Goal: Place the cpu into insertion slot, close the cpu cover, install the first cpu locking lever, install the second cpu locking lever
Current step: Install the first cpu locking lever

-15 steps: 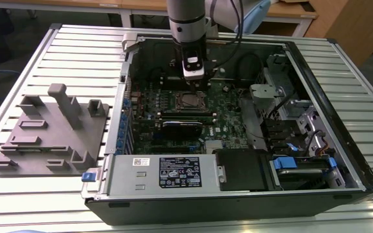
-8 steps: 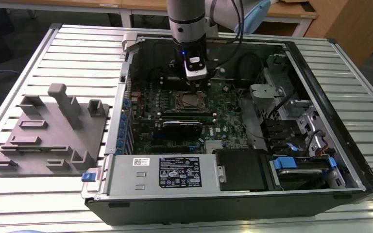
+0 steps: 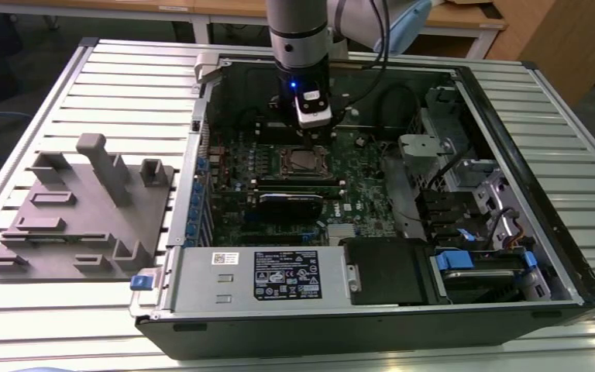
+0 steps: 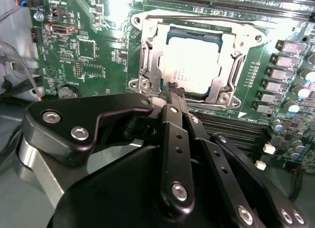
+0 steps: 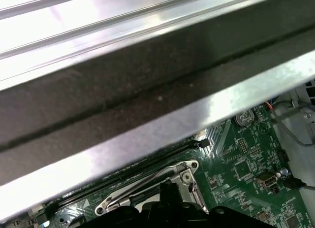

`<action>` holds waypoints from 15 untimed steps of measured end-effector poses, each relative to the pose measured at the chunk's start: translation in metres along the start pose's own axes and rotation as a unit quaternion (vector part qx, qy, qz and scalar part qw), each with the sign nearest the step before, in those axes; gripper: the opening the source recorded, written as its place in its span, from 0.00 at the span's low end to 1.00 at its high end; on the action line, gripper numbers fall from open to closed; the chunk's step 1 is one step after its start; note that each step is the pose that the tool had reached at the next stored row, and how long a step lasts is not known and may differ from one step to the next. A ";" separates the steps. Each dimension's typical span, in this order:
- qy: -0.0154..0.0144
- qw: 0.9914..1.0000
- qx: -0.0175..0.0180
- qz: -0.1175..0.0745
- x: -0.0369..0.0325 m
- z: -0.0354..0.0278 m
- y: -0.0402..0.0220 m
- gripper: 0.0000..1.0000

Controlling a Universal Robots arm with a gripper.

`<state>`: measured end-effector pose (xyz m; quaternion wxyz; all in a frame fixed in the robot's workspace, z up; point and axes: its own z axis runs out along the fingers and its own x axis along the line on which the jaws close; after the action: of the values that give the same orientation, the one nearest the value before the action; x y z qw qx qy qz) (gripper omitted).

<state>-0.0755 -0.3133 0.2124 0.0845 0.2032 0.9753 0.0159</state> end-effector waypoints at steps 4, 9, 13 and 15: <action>0.015 1.000 0.011 -0.001 0.0002 0.0011 -0.0001 0.10; 0.030 0.999 0.022 -0.002 0.0004 0.0020 -0.0002 0.10; 0.032 0.999 0.023 -0.002 0.0004 0.0021 -0.0001 0.10; 0.032 0.999 0.023 -0.002 0.0004 0.0021 -0.0001 0.10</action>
<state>-0.0756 -0.3133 0.2102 0.0483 0.2027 0.9781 -0.0002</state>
